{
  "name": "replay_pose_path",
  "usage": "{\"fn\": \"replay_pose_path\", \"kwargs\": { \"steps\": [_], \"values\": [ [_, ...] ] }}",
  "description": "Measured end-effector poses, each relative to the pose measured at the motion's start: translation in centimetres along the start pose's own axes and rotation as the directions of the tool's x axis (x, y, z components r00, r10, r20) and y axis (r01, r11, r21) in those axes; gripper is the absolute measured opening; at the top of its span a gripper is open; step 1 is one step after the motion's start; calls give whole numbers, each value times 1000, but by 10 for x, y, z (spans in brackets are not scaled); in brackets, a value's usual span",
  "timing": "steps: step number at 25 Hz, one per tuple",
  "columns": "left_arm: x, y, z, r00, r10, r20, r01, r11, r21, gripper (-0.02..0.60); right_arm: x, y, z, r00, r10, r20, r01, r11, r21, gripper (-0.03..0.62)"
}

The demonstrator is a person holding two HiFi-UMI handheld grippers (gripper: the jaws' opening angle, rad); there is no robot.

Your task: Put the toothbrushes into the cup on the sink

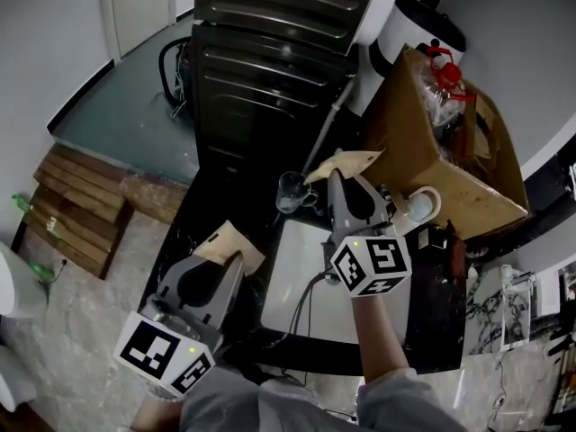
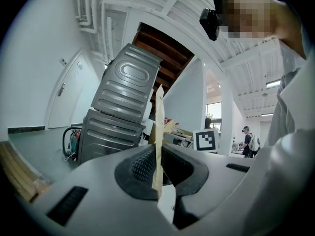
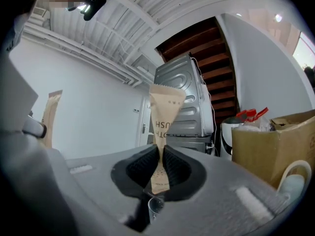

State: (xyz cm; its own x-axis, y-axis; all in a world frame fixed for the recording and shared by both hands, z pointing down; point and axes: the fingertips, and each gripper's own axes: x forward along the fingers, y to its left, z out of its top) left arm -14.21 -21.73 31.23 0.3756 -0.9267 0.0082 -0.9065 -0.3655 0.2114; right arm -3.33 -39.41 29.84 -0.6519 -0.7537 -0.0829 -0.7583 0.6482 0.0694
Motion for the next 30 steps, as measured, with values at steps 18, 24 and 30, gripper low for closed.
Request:
{"fn": "replay_pose_path", "kwargs": {
  "steps": [18,24,30],
  "values": [
    [-34,26,0,988,152,1,-152,988,-4,28,52,-5,-104,983,9,-184,5,997,71,28],
    [-44,34,-1,982,188,-5,-188,982,-3,28,58,-1,-134,970,17,-244,3,997,82,28],
    [-51,38,-4,979,205,-13,-205,979,-7,28,61,4,-165,950,29,-311,-2,996,85,28]
  ]
}}
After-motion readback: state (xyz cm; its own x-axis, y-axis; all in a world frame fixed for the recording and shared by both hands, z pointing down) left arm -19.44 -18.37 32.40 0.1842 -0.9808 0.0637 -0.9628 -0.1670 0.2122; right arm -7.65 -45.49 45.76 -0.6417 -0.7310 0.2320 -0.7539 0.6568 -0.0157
